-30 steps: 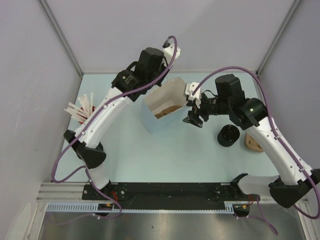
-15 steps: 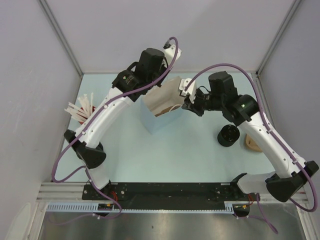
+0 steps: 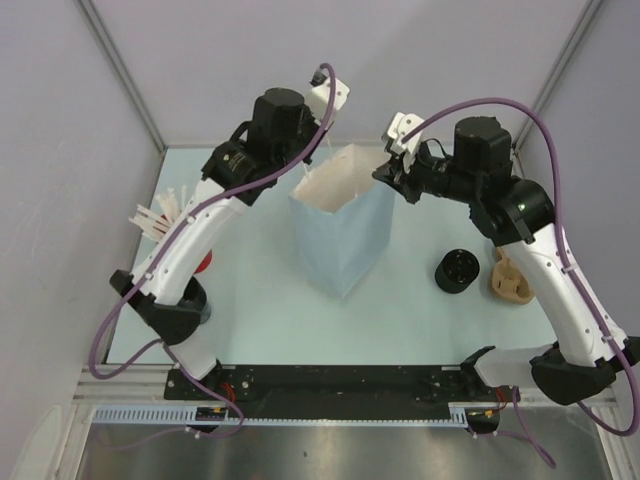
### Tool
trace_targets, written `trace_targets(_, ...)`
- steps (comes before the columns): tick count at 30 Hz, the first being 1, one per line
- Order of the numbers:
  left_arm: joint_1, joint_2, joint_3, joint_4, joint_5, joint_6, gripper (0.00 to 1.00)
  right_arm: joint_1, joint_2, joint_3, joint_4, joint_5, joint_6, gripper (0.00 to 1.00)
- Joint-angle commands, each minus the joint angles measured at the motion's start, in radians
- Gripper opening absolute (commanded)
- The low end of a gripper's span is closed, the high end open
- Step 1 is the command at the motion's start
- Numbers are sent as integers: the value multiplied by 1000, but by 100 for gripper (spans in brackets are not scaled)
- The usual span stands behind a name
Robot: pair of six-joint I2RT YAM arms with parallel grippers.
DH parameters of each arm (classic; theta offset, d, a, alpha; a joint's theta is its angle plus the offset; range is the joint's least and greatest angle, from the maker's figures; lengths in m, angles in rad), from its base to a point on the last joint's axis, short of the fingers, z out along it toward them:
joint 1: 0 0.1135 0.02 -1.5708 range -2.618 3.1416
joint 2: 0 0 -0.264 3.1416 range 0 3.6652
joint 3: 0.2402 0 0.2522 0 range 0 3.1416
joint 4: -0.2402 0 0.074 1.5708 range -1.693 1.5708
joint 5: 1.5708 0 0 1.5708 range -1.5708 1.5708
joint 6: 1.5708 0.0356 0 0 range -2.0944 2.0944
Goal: Pack the takeout coffee
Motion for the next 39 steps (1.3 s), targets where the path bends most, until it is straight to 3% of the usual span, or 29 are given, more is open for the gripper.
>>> trace_targets(1,11,-103,-209,119,41,-1,0,15,-34,-108,13,-40,16,0)
trace_targets(3,11,-138,-361,186,50,10,0,52,-51,-209,22,-40,5,0)
trace_targets(7,13,-158,-433,217,50,28,0,101,-60,-251,16,-13,-6,0)
trace_targets(14,19,-121,-200,191,58,113,0,98,-42,-125,-35,-27,-10,0)
trace_targets(18,17,-110,-103,204,108,136,0,117,-54,-163,-91,-86,-70,0)
trace_targets(29,17,-242,-465,176,346,143,0,221,-85,-473,-251,-77,-184,0)
trace_targets(39,16,-293,-491,53,533,168,0,229,-101,-527,-256,-109,-179,0)
